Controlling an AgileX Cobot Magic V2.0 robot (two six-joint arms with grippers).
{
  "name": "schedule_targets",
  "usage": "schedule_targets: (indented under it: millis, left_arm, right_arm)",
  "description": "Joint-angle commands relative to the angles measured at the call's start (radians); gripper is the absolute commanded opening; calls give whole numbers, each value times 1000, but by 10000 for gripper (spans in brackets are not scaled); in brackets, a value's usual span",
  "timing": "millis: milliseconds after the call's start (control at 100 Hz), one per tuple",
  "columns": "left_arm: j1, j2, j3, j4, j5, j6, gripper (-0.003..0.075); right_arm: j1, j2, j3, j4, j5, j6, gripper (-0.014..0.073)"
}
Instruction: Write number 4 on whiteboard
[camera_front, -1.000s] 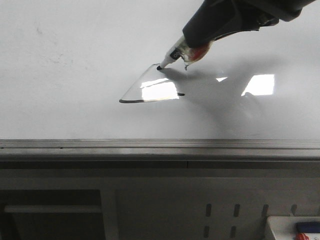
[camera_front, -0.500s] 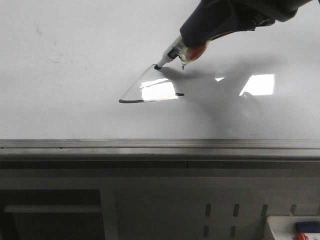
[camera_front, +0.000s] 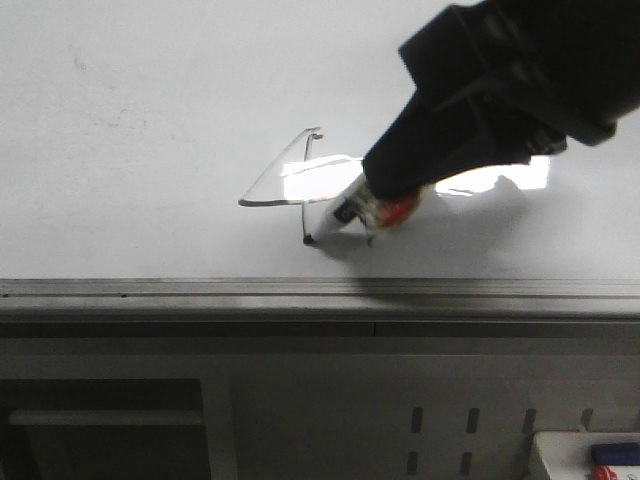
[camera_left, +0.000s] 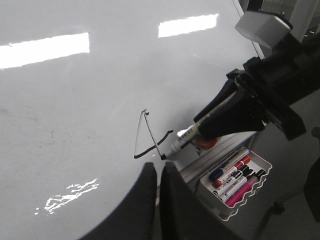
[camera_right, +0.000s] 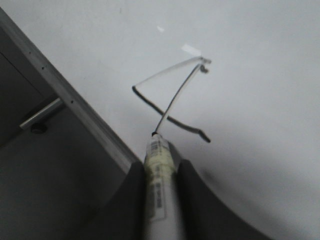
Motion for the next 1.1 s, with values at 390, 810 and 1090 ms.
schedule_targets:
  millis: [390,810,1090]
  left_arm:
    - [1,3,-26,-86,-23,-2,-20]
    - [1,70,-201,87,273,56,295]
    - [1,228,-473,303,563,61,340]
  right_arm:
    - [6,-58,-81,10,34,-7,-64]
    - [162,-147,-411,-103,354,-7,-64]
    - [305,-114,-411,-232,345,-199,-64]
